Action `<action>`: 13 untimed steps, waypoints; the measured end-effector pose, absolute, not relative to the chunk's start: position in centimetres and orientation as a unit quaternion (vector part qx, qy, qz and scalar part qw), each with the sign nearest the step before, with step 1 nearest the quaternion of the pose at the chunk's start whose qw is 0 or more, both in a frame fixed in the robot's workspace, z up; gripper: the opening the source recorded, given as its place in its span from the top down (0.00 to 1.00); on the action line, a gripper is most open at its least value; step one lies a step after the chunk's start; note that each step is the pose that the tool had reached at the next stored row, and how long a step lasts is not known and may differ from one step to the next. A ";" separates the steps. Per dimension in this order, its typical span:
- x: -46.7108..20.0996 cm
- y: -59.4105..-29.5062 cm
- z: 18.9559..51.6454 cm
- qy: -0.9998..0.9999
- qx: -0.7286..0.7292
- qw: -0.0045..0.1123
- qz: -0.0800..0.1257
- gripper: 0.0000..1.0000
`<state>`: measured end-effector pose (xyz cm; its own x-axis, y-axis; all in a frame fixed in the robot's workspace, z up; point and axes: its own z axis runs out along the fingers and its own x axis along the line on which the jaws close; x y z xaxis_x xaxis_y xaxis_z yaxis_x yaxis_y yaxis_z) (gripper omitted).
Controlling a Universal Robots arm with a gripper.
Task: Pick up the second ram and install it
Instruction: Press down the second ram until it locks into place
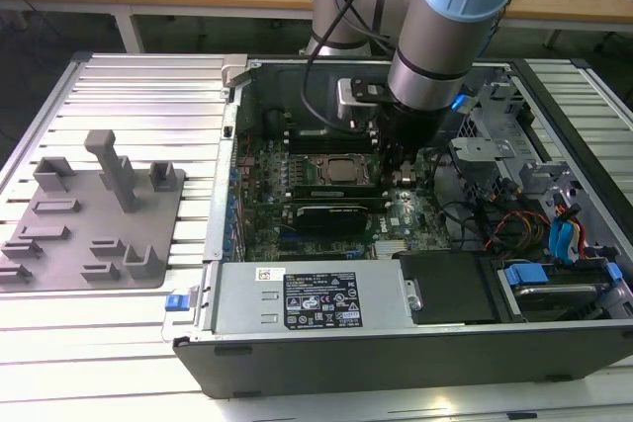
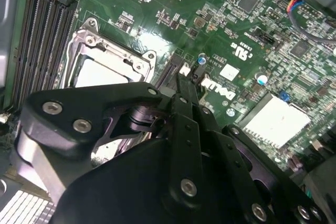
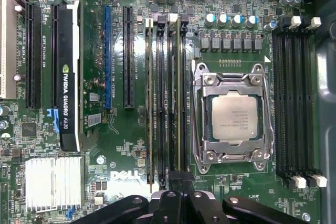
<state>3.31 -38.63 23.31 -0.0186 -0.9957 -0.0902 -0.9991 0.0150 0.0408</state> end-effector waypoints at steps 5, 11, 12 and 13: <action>3.3 -38.6 24.2 0.712 -0.700 0.018 0.046 0.92; 3.3 -38.6 24.2 0.712 -0.700 0.018 0.046 0.92; 3.2 -38.6 24.2 0.712 -0.700 0.018 0.046 0.92; 3.1 -38.6 24.2 0.712 -0.700 0.018 0.046 0.92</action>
<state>3.06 -38.64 24.20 -0.0186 -0.9958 -0.0898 -0.9991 0.0149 0.0409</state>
